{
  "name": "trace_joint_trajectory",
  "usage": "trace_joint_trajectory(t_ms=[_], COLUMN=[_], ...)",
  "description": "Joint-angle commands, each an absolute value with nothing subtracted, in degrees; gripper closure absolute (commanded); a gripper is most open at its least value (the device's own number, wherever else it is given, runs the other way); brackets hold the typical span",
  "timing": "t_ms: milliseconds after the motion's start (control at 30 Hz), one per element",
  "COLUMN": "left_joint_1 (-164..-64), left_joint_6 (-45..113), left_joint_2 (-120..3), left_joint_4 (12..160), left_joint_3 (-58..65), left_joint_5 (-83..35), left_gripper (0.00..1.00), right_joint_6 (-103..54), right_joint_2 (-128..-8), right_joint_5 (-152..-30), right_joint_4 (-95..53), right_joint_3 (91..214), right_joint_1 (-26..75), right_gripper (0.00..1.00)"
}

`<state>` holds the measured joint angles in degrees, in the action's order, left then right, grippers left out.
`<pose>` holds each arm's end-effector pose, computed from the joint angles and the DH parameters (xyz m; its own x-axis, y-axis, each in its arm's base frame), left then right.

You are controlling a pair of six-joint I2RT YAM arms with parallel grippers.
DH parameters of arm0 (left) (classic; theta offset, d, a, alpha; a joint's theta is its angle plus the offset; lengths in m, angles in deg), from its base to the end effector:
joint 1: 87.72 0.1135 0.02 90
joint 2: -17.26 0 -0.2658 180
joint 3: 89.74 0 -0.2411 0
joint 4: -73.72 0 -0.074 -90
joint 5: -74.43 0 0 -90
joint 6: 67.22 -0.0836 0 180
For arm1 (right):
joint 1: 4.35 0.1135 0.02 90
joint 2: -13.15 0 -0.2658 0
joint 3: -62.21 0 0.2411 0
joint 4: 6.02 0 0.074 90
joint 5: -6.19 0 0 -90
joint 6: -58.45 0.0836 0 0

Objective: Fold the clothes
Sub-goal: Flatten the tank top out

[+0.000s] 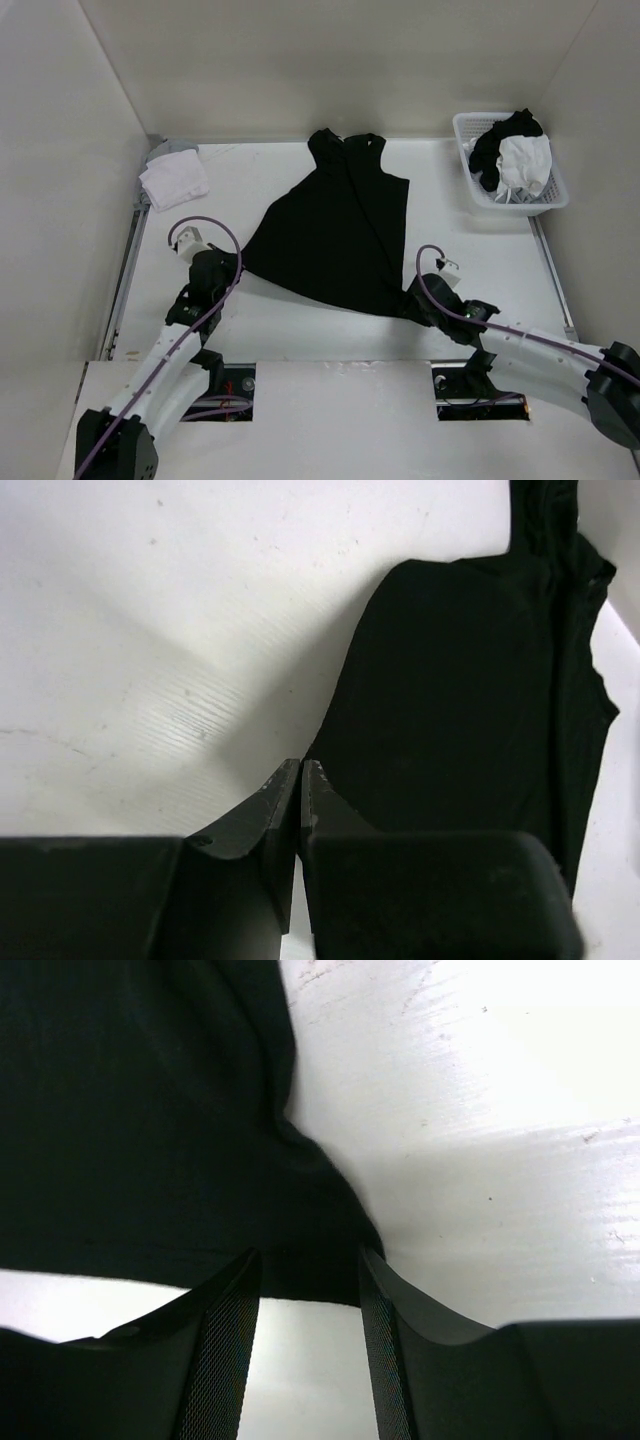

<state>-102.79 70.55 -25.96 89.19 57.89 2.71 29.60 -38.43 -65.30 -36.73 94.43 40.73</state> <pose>0.2005 -0.0268 0.1821 -0.2695 -0.6556 -0.7054 -0.3335 0.7507 -0.5702 0.1464 0.1092 0.1243 -0.7234 0.4509 -0.5229 0.2197 0.8683 0.4447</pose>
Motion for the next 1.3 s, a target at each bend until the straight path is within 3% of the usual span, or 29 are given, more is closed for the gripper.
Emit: trace_joint_trajectory(t_ms=[0, 267, 633, 800, 900, 1000, 1167, 1267], left_joint_1=[-99.63, -93.47, -95.14, -95.23, -95.67, -96.11, -100.41, -103.83], left_joint_6=[68.66, 68.75, 69.45, 69.63, 70.07, 70.68, 70.25, 69.54], left_joint_2=[-22.47, -20.01, -22.38, -22.29, -21.77, -20.80, -12.99, -6.23], left_joint_4=[93.58, 93.14, 88.75, 88.40, 88.40, 88.83, 95.15, 102.52], left_joint_3=[58.79, 61.25, 62.04, 61.78, 61.08, 60.20, 53.09, 47.56], left_joint_5=[0.08, -7.48, -8.80, -8.80, -8.80, -8.80, -5.74, -0.82], left_gripper=[0.98, 0.98, 0.97, 0.97, 0.97, 0.98, 0.99, 0.99], right_joint_6=[31.73, 35.60, 38.41, 38.59, 38.59, 38.85, 34.91, 32.79], right_joint_2=[-39.85, -40.46, -48.20, -52.50, -53.39, -49.27, -29.08, -23.96], right_joint_5=[-61.22, -56.91, -60.77, -62.71, -64.81, -63.07, -52.62, -51.38], right_joint_4=[-41.43, -51.36, -46.89, -43.55, -39.96, -41.34, -58.09, -65.23], right_joint_3=[98.42, 102.90, 102.90, 102.55, 101.42, 100.88, 108.59, 113.69], right_joint_1=[42.54, 47.54, 52.56, 52.56, 52.65, 52.21, 52.12, 52.38], right_gripper=[0.51, 0.51, 0.55, 0.66, 0.84, 0.98, 1.00, 1.00])
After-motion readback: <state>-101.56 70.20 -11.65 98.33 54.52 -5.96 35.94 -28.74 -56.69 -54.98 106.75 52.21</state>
